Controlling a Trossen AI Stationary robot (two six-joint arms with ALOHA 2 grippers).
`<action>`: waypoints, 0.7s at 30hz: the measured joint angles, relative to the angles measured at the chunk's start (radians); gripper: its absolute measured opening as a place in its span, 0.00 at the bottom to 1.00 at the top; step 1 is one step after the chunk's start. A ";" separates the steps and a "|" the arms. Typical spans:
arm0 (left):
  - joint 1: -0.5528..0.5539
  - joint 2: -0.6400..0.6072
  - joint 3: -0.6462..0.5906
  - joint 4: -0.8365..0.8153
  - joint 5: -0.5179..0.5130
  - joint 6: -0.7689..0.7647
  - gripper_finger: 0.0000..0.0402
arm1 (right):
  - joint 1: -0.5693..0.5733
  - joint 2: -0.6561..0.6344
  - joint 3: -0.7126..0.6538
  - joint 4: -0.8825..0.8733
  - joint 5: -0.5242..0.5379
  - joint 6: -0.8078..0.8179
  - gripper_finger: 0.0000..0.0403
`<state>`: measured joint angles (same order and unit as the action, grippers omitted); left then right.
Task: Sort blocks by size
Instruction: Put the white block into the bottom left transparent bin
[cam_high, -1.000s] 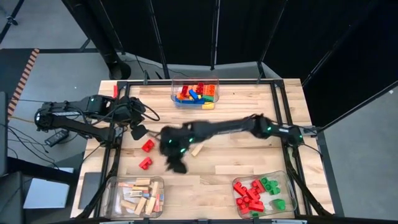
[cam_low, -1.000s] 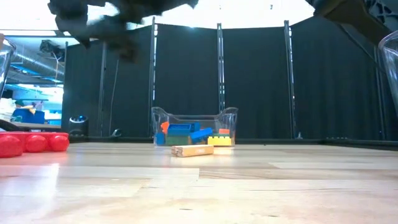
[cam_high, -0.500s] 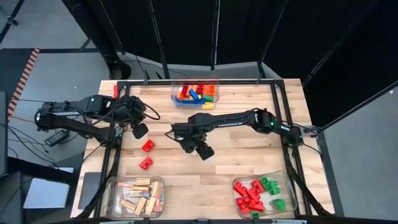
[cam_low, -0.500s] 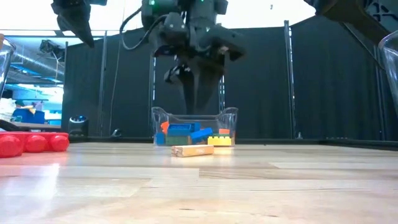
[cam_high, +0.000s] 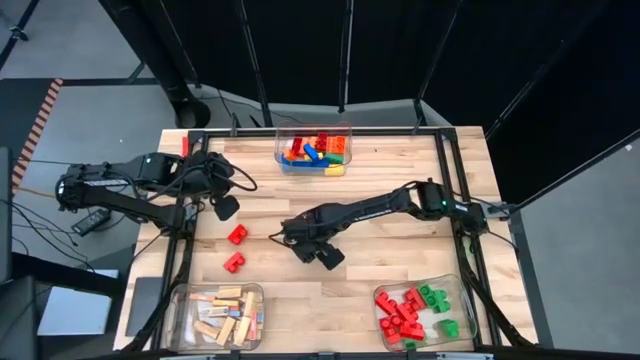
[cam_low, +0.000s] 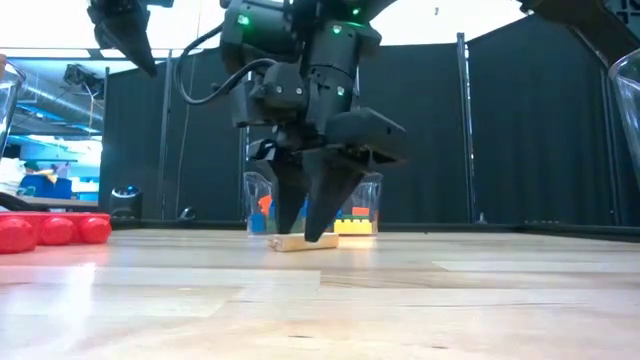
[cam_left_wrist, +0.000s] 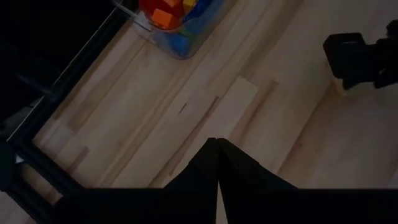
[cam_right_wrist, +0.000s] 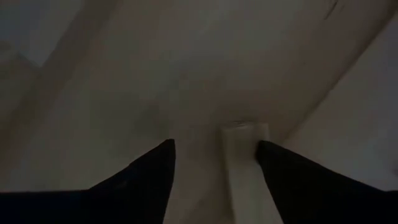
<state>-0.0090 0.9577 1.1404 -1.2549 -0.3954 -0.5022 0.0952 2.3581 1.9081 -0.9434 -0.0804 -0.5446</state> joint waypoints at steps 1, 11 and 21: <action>0.000 0.000 0.000 0.006 0.000 0.000 0.03 | 0.002 0.000 -0.010 0.012 0.011 0.001 0.60; 0.000 0.000 0.000 0.031 0.001 0.000 0.03 | -0.016 0.005 -0.022 0.069 0.042 0.073 0.39; 0.000 0.000 0.000 0.030 0.001 0.000 0.03 | -0.018 -0.028 0.003 0.088 0.047 0.155 0.33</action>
<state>-0.0090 0.9577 1.1404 -1.2251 -0.3940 -0.5026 0.0771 2.3303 1.9112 -0.8553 -0.0338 -0.3893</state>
